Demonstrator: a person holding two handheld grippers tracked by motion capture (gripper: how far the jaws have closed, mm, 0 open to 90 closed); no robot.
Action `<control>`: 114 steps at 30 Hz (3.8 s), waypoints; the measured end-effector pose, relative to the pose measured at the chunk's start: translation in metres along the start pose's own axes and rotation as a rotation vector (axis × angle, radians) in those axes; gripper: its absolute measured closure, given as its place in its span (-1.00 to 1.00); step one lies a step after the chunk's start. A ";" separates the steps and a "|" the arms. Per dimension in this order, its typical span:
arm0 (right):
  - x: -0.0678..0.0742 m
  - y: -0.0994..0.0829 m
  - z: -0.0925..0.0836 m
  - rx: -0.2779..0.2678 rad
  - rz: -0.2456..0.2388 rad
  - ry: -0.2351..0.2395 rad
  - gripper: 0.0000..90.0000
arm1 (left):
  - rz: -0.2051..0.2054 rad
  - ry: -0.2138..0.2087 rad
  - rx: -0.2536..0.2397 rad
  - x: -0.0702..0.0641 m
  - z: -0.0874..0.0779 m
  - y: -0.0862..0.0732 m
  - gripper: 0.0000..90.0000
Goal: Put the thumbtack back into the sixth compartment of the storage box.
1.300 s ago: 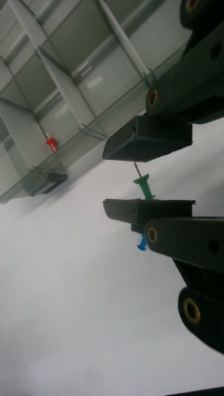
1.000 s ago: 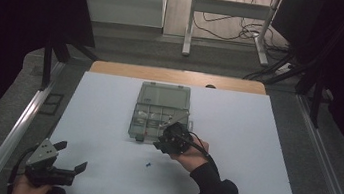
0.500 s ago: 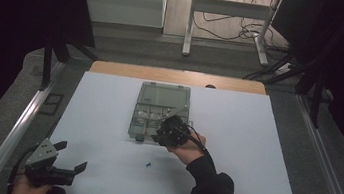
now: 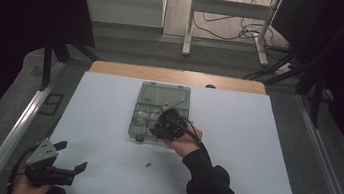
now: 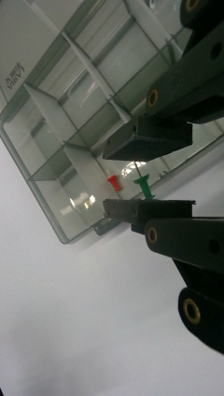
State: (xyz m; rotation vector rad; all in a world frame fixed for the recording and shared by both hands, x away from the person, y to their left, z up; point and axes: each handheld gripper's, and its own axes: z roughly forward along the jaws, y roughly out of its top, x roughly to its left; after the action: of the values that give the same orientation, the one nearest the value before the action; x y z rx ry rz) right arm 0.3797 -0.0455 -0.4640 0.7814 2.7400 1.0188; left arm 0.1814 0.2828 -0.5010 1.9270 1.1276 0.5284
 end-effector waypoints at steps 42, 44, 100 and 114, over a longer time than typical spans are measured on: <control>0.005 0.008 0.010 0.038 -0.036 -0.033 -0.05 | 0.011 0.001 0.006 -0.001 0.001 0.000 -0.95; 0.006 0.006 0.007 0.033 -0.036 -0.023 -0.12 | 0.011 0.002 0.008 -0.001 0.001 0.000 -0.95; 0.057 -0.047 0.029 0.233 -0.192 0.093 0.57 | 0.025 0.004 0.016 -0.002 0.001 0.001 -0.95; 0.059 -0.050 0.027 0.239 -0.209 0.072 0.83 | 0.025 0.003 0.014 -0.003 0.002 0.001 -0.95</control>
State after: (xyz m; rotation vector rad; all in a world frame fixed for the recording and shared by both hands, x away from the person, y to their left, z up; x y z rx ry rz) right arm 0.3152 -0.0321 -0.5123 0.4792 2.9647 0.7009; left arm 0.1815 0.2796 -0.5010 1.9551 1.1135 0.5388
